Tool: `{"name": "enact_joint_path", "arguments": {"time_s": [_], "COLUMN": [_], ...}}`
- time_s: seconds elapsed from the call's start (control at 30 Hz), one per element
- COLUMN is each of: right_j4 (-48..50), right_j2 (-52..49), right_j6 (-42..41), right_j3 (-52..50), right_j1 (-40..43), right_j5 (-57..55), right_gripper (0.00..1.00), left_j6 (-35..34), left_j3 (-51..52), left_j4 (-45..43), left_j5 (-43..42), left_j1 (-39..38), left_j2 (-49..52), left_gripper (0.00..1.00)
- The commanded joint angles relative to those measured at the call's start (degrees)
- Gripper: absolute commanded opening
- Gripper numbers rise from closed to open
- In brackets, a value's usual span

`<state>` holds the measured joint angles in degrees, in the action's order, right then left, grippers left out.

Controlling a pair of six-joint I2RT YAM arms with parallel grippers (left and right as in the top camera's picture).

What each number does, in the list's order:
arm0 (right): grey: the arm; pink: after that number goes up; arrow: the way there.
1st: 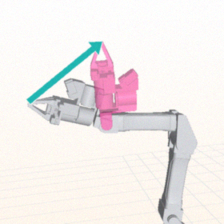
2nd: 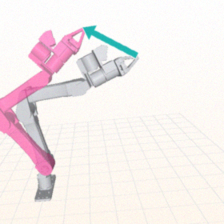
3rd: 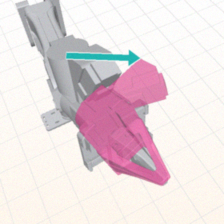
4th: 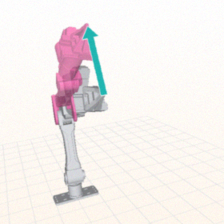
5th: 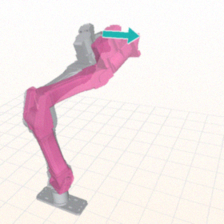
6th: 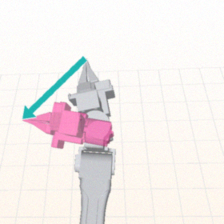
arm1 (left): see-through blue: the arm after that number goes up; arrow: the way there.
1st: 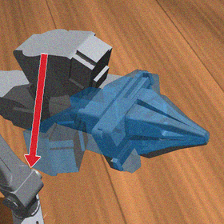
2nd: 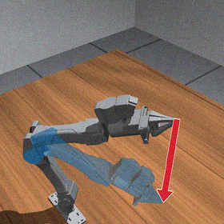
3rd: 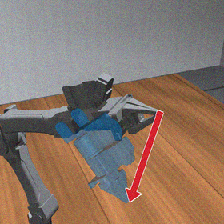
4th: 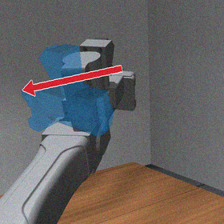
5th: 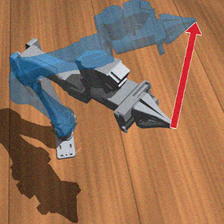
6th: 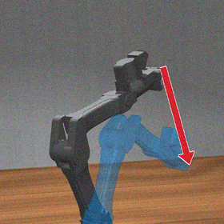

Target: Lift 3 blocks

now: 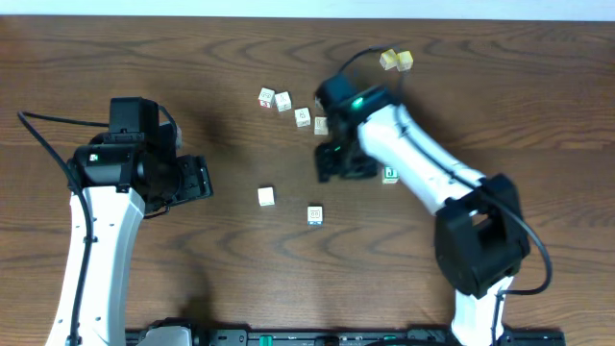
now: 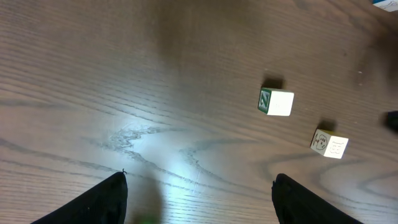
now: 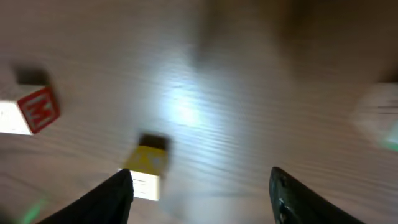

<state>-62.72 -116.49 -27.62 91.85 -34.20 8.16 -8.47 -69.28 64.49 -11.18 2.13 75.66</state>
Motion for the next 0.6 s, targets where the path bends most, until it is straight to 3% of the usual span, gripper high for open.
{"name": "enact_joint_path", "arguments": {"time_s": [0.0,0.57], "right_j4": [4.3,6.6], "right_j2": [0.6,0.3], "right_j6": [-7.6,-24.3], "right_j3": [-3.9,-7.9], "right_j1": [-4.3,-12.8], "right_j5": [0.7,-7.6], "right_gripper": [0.71,0.68], "left_j6": [1.1,1.1], "left_j3": [-1.4,-1.4], "left_j4": [0.2,0.2], "left_j5": [0.8,0.8], "left_j1": [-0.1,-0.1], "left_j2": [0.1,0.1], "left_gripper": [0.75,0.75]}}
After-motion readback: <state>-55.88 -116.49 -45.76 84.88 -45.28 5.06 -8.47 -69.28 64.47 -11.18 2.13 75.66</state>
